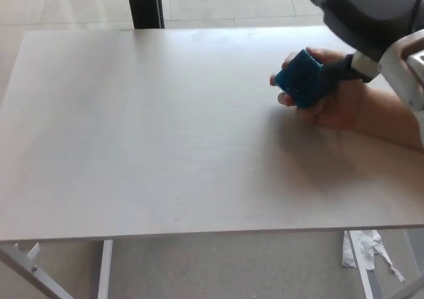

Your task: The robot uses its right hand to pick up a cube kept in the middle of the desk infront of it and hands it to a person

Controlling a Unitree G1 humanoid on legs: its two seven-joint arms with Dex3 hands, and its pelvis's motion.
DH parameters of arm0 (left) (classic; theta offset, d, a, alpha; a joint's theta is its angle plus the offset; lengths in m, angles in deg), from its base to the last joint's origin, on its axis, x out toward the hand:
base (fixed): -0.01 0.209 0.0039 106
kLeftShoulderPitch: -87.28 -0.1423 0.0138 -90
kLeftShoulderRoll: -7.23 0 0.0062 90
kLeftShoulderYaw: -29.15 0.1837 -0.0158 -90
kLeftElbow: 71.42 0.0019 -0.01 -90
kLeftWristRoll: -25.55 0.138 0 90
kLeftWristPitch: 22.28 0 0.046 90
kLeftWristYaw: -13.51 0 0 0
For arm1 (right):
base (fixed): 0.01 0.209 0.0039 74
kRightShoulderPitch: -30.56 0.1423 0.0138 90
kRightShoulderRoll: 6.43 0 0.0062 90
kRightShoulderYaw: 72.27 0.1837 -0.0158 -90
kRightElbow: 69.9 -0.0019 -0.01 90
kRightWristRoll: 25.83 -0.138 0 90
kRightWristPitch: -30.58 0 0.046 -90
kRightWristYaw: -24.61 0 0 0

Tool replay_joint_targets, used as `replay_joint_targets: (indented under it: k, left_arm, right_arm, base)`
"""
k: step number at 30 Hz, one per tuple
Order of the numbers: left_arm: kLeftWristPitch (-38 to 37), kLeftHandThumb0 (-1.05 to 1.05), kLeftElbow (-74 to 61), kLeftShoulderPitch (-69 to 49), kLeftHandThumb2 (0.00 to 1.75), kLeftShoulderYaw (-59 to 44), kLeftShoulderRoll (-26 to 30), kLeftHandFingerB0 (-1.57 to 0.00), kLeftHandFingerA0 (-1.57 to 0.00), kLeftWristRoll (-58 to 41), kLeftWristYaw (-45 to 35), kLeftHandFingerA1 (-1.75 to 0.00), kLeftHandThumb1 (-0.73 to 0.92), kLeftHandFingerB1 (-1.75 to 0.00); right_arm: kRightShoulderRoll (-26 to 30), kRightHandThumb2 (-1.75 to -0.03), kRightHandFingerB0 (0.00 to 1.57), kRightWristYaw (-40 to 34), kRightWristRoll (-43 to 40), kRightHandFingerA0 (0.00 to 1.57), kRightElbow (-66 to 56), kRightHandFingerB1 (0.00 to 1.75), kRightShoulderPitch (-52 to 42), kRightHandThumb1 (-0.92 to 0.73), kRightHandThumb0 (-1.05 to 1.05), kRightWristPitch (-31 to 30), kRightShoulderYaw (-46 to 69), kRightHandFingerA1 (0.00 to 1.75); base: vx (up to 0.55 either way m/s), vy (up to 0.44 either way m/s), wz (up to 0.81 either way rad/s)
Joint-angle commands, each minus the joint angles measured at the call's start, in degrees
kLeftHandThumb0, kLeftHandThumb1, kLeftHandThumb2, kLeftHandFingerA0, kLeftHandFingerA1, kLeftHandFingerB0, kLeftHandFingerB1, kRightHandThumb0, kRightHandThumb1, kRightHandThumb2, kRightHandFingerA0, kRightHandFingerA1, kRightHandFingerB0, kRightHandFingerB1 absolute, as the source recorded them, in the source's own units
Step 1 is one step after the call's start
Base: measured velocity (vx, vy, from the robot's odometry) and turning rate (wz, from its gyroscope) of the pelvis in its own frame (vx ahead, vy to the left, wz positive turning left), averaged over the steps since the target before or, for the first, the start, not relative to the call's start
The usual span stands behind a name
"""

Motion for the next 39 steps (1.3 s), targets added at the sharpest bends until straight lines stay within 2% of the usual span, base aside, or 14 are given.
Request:
replay_joint_targets:
  k: [1, 4, 5, 6, 8, 11, 14, 23, 31, 33, 34, 35, 36, 39]
  left_arm:
    - [-0.75, -0.57, 0.23, -0.92, 0.60, -0.48, 0.78, -0.57, -0.62, -0.05, 0.26, -0.52, 0.66, -0.44]
    - [-0.65, -0.58, 0.42, -0.82, 0.60, -0.65, 0.88, -0.55, -0.61, -0.09, 0.46, -0.51, 0.64, -0.43]
    - [-0.47, -0.56, 0.47, -0.79, 0.60, -0.82, 0.87, -0.56, -0.62, -0.25, 0.39, -0.51, 0.64, -0.43]
    - [-0.32, -0.56, 0.55, -0.81, 0.60, -1.20, 0.92, -0.57, -0.64, -0.62, -0.01, -0.51, 0.64, -0.43]
    - [-0.22, -0.57, 0.63, -0.77, 0.59, -1.30, 0.92, -0.57, -0.65, -0.65, 0.39, -0.52, 0.63, -0.43]
    - [-0.05, -0.57, 0.63, -0.46, 0.59, -2.13, 0.96, -0.60, -0.68, -1.45, 0.42, -0.58, 0.62, -0.44]
    - [-0.40, -0.59, 0.56, -0.70, 0.59, -1.71, 1.26, -0.58, -0.64, -1.00, 0.42, -0.54, 0.63, -0.43]
    - [-0.82, -0.56, 0.55, -0.35, 0.59, -1.91, 0.99, -0.60, -0.67, -1.19, 0.41, -0.55, 0.63, -0.44]
    - [-0.78, -0.60, -1.06, -0.52, 0.60, -0.65, 1.86, -0.55, -0.57, -0.50, -0.53, -0.55, 0.66, -0.44]
    - [-0.68, -0.60, -0.80, -0.11, 0.60, -0.36, 1.76, -0.55, -0.56, -0.13, -0.17, -0.54, 0.66, -0.44]
    - [-0.13, -0.60, -0.13, 0.60, 0.60, -0.25, 1.48, -0.54, -0.61, 0.21, 0.52, -0.52, 0.65, -0.43]
    - [-0.19, -0.60, 0.33, 0.72, 0.60, -0.57, 1.23, -0.57, -0.64, 0.08, 0.71, -0.54, 0.65, -0.43]
    - [-0.44, -0.63, 0.23, 0.49, 0.60, -0.68, 1.31, -0.52, -0.57, -0.07, 0.44, -0.52, 0.65, -0.42]
    - [-0.91, -0.61, -0.31, -0.15, 0.60, -0.81, 1.60, -0.54, -0.58, -0.41, -0.18, -0.54, 0.65, -0.43]
  right_arm:
    - [12.38, -0.90, 0.01, 16.55, -18.10, 0.00, -31.68, 0.19, -20.77, -0.47, -0.86, -2.65, 32.55, 0.25]
    - [9.58, -0.89, 0.10, 17.71, -24.44, 0.01, -38.33, 0.27, -31.85, -0.50, -0.83, 0.44, 50.26, 0.37]
    - [7.44, -0.59, 0.13, 19.28, -26.22, 0.14, -41.15, 0.30, -34.48, -0.59, -0.74, -1.06, 55.61, 0.40]
    - [4.67, -0.82, 0.15, 18.59, -29.40, 0.22, -42.90, 0.42, -37.52, -0.46, -0.72, -0.33, 61.38, 0.49]
    - [3.33, -0.59, 0.29, 16.46, -32.36, 0.40, -42.37, 0.31, -42.21, -0.62, -0.70, 4.77, 67.84, 0.42]
    - [-4.54, -0.85, 0.51, 9.77, -40.23, 0.74, -39.23, 0.52, -53.33, -0.47, -0.66, 10.87, 84.58, 0.60]
    - [-8.77, -0.58, 0.64, 0.89, -43.89, 0.87, -31.60, 0.39, -60.44, -0.55, -0.63, 18.59, 91.66, 0.51]
    - [-6.11, -0.58, 0.73, -26.68, -43.29, 0.99, 15.91, 0.44, -66.52, -0.58, -0.55, 34.09, 91.05, 0.89]
    - [-3.68, -0.59, 0.66, -24.21, -49.78, 0.95, 32.46, 0.49, -58.54, -0.58, -0.58, 25.10, 92.78, 1.17]
    - [-3.11, -0.79, 0.57, -24.15, -51.62, 1.05, 36.73, 0.61, -56.57, -0.48, -0.59, 25.43, 93.65, 1.36]
    - [-2.23, -0.58, 0.70, -25.22, -51.98, 1.03, 39.60, 0.53, -54.93, -0.60, -0.49, 23.72, 94.55, 1.67]
    - [-1.65, -0.90, 0.69, -27.18, -52.84, 1.31, 41.45, 0.73, -52.39, -0.46, -0.43, 21.76, 95.90, 1.40]
    - [-0.73, -0.64, 0.71, -27.72, -54.35, 0.83, 43.51, 0.71, -49.87, -0.62, -0.46, 19.39, 97.31, 1.62]
    - [0.16, -0.65, 0.59, -25.81, -56.48, 0.69, 46.61, 0.88, -47.45, -0.72, -0.47, 17.79, 99.07, 1.44]
  base:
    - [0.00, 0.000, 0.00]
    - [0.00, 0.000, 0.00]
    - [0.00, 0.000, 0.00]
    - [0.00, 0.000, 0.00]
    - [0.00, 0.000, 0.00]
    - [0.00, 0.000, 0.00]
    - [0.00, 0.000, 0.00]
    - [0.00, 0.000, 0.00]
    - [0.00, 0.000, 0.00]
    - [0.00, 0.000, 0.00]
    - [0.00, 0.000, 0.00]
    - [0.00, 0.000, 0.00]
    - [0.00, 0.000, 0.00]
    - [0.00, 0.000, 0.00]
